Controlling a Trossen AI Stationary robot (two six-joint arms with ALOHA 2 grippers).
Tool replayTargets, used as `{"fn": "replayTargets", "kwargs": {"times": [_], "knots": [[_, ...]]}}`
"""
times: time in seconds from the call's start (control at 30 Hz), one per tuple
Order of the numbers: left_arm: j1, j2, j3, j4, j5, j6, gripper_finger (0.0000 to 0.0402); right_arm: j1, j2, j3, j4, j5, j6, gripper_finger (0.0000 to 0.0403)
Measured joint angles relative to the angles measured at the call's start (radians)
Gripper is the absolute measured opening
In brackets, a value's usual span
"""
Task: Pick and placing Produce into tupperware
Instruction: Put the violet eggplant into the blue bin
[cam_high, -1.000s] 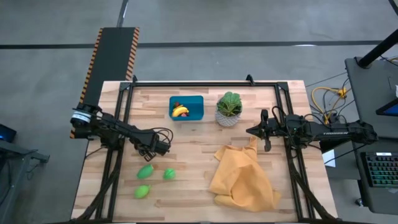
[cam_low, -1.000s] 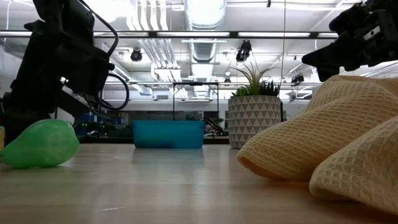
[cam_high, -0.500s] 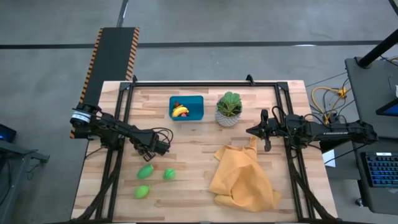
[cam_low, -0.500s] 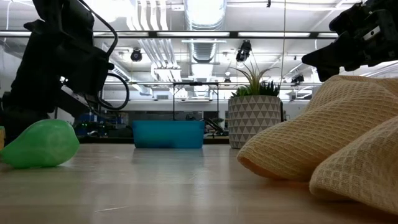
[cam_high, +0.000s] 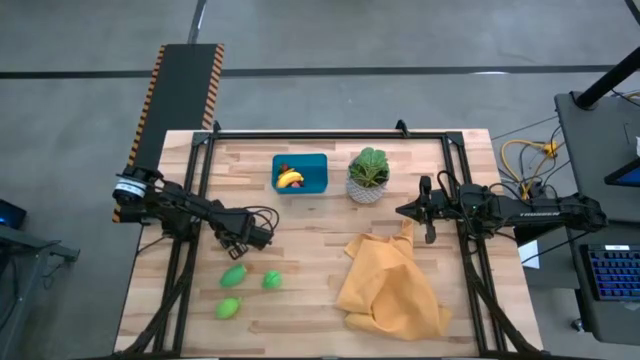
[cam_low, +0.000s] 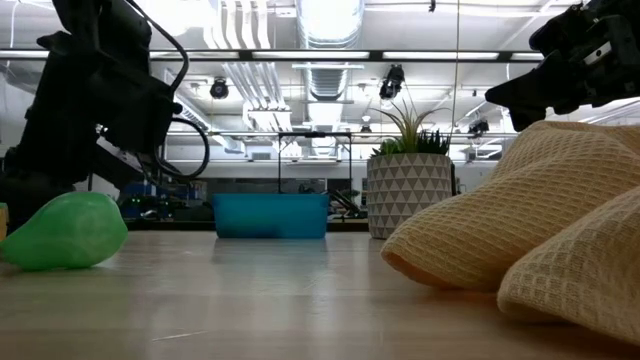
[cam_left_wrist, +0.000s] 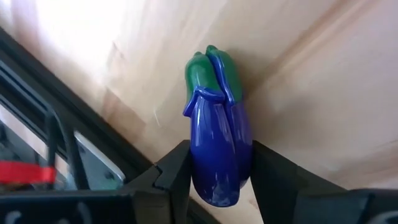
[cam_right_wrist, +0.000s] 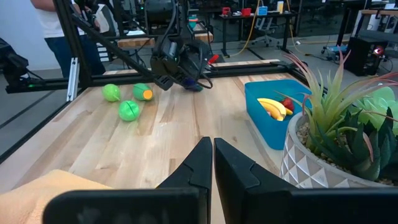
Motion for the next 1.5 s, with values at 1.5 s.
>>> {"fn": "replayTargets", "kwargs": {"times": [1.5], "knots": [[0.066, -0.334, -0.004, 0.918, -0.212, 0.988, 0.0122, 0.0, 0.0, 0.0, 0.0, 0.001, -0.001, 0.0009]]}}
